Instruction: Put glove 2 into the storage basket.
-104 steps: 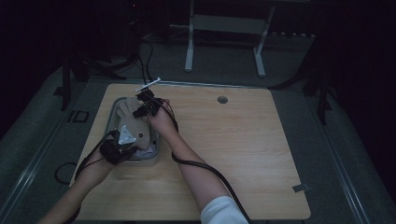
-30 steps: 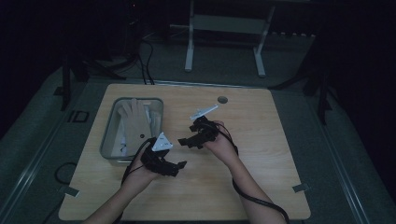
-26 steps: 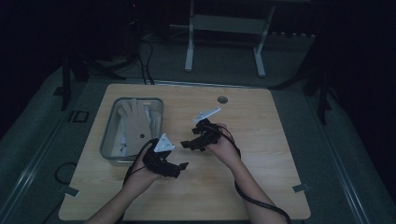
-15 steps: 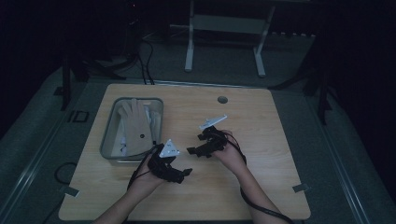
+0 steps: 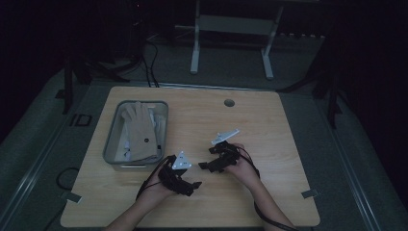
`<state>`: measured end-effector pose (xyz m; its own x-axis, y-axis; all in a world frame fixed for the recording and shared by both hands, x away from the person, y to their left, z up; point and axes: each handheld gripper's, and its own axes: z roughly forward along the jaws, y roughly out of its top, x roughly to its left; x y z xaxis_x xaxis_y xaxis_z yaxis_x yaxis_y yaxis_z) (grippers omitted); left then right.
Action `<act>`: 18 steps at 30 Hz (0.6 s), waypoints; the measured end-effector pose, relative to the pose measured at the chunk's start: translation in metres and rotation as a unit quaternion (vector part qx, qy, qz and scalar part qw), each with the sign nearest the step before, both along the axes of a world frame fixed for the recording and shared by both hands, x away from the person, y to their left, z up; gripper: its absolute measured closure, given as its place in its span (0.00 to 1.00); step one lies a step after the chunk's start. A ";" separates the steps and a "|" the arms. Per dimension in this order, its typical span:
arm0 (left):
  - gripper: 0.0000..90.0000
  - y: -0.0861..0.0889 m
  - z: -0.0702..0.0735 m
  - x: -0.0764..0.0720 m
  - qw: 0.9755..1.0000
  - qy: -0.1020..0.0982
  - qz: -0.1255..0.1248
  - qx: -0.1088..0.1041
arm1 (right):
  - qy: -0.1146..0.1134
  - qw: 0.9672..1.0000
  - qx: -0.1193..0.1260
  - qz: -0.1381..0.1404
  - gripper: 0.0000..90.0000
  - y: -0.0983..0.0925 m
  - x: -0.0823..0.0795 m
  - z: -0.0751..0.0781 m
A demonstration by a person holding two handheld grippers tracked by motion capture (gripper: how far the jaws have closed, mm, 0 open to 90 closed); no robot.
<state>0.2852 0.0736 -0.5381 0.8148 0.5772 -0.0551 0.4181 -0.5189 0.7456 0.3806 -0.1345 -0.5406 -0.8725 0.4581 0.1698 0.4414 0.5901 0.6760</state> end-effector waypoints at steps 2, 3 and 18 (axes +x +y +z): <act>0.15 -0.003 -0.002 -0.001 1.000 0.000 -0.007 0.004 | -0.003 1.000 -0.002 0.003 0.18 -0.003 -0.002 -0.004; 0.14 -0.004 -0.003 -0.001 1.000 0.000 -0.010 0.007 | -0.002 1.000 -0.003 0.005 0.18 -0.004 -0.003 -0.005; 0.14 -0.023 -0.015 0.001 0.998 -0.004 -0.069 -0.003 | -0.025 1.000 0.002 -0.008 0.17 -0.037 -0.019 -0.020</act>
<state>0.2858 0.0511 -0.5534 0.8868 0.4593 -0.0518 0.3376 -0.5669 0.7514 0.3621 -0.1718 -0.5604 -0.8725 0.4715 0.1284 0.4167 0.5805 0.6995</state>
